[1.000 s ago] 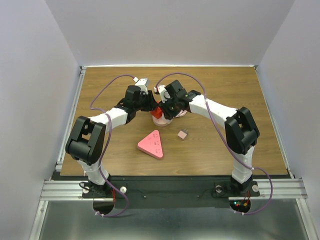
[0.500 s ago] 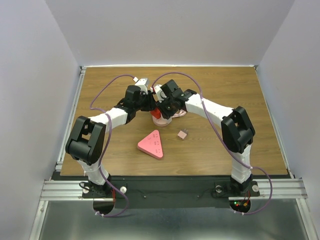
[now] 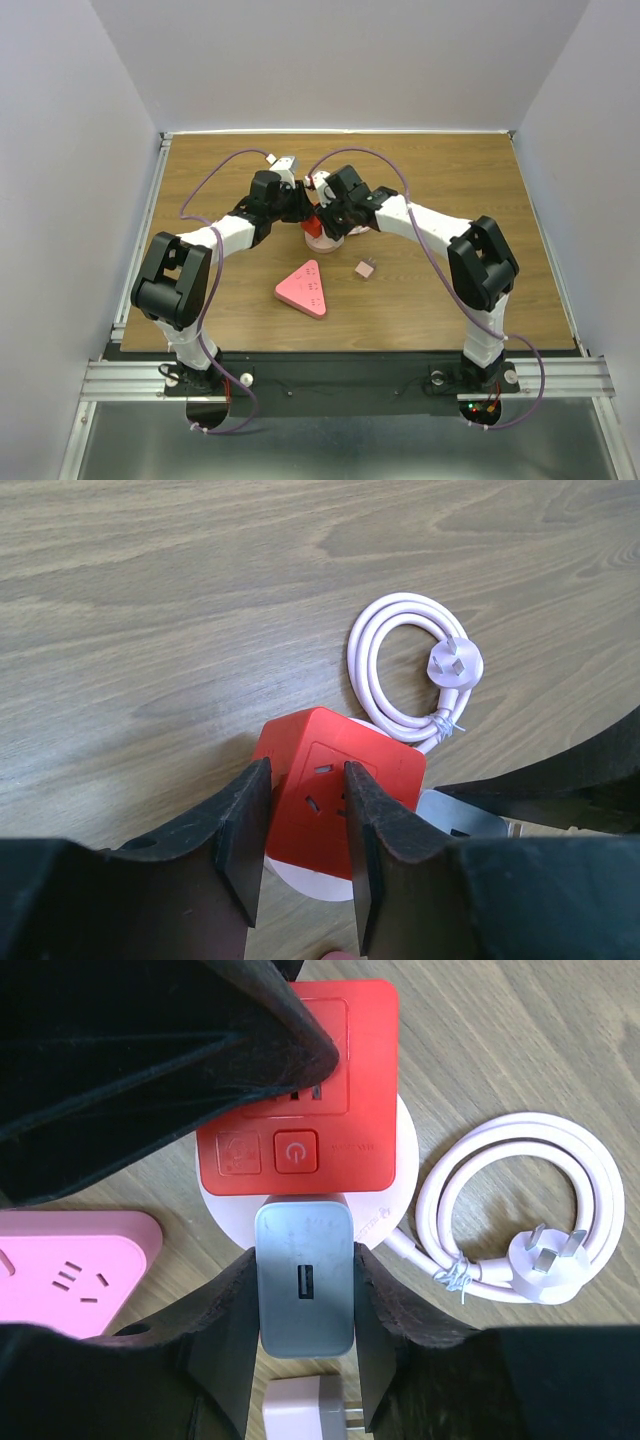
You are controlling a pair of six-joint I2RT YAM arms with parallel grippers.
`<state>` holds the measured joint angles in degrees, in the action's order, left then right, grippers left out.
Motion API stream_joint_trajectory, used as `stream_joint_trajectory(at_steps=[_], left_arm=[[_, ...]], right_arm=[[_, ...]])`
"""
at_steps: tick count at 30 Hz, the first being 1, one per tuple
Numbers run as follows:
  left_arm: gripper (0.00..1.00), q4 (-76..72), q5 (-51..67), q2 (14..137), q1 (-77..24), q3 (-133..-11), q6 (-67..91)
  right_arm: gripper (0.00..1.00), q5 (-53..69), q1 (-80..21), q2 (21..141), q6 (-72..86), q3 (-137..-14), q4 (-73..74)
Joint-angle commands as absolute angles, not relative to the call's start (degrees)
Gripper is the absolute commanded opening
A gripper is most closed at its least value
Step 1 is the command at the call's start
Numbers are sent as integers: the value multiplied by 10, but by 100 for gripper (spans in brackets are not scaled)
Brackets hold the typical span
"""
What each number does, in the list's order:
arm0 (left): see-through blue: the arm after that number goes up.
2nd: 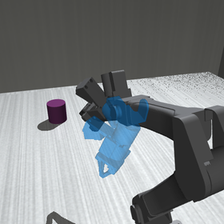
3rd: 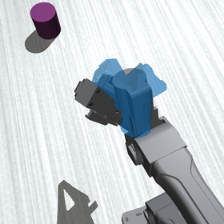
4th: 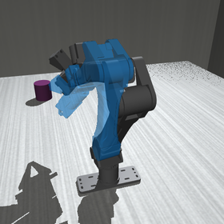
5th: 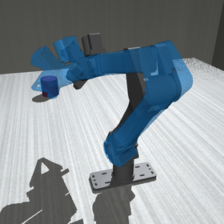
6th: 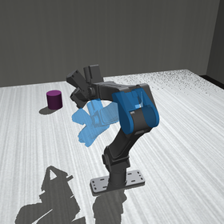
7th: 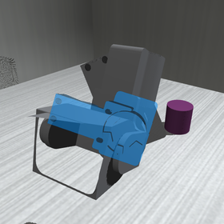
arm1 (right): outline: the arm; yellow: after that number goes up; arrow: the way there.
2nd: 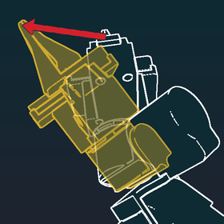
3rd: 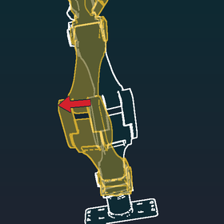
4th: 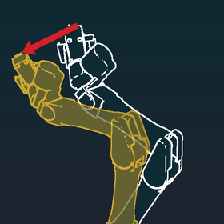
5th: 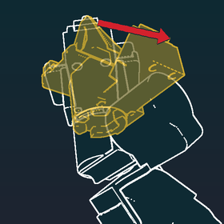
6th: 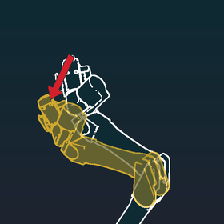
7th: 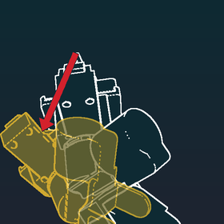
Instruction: Insert the plug
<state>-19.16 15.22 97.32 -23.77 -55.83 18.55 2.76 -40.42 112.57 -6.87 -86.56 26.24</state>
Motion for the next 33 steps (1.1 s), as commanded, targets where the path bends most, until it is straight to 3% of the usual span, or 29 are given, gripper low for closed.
stream_joint_trajectory(at_steps=[1,11,14,18,20,25,26,33], left_arm=[[43,-122,179,991,-250,-533,182],[43,-119,178,977,-250,-529,183],[48,-118,179,971,-250,-532,185],[62,-115,182,965,-250,-535,187],[77,-111,181,962,-250,-540,189],[89,-88,157,924,-250,-567,190],[97,-84,149,917,-249,-570,191],[99,-66,89,847,-235,-573,206]], right_arm=[[1,18,-411,1198,-40,-800,297],[1,18,-412,1196,-27,-774,280],[0,16,-411,1206,-24,-772,278],[1,6,-411,1213,-18,-766,275],[0,-15,-410,1212,-12,-768,274],[0,-62,-399,1195,1,-780,276],[0,-69,-394,1193,17,-782,276],[0,-134,-361,1174,47,-805,276]])
